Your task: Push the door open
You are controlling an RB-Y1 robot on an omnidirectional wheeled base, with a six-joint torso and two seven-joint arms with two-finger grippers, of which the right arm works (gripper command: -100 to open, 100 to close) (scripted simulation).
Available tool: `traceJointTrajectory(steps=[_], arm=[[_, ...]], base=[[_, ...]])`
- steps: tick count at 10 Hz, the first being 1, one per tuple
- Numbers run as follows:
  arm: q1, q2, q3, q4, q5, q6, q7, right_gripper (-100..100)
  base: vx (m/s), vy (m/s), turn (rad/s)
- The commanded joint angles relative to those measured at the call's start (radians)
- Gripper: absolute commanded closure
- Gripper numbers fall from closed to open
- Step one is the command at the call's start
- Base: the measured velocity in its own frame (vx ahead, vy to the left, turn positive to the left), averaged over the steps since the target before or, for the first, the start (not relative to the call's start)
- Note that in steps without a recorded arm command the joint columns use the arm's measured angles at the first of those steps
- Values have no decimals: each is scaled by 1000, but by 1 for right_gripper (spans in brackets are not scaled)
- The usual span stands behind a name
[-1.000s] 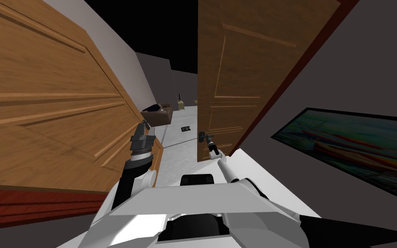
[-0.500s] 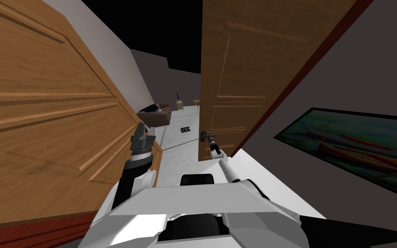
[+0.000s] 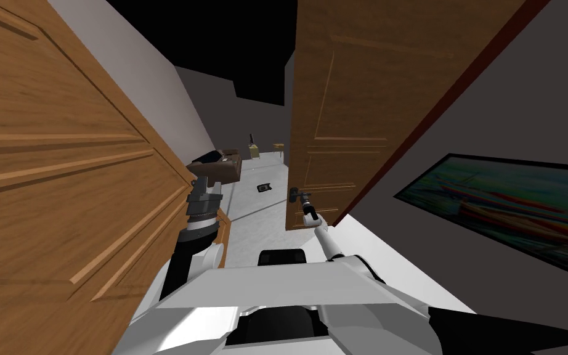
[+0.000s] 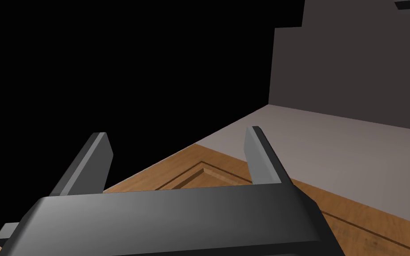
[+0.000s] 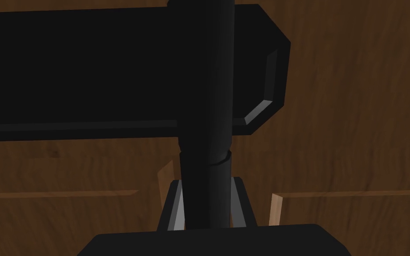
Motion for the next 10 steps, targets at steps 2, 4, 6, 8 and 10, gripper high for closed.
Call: traceJointTrajectory(steps=[2, 4, 6, 8, 10], arm=[[0, -8, -42, -10, -7, 5, 9, 100], [-3, -4, -68, -4, -11, 5, 15, 100], [-5, -1, -87, 0, -14, 5, 20, 100], [-7, 3, -101, 3, -16, 5, 24, 100], [-5, -7, -116, 7, -19, 4, 27, 100]], base=[[159, 146, -82], [170, 161, -93], [157, 146, -74], [150, 108, -55], [89, 33, -39]])
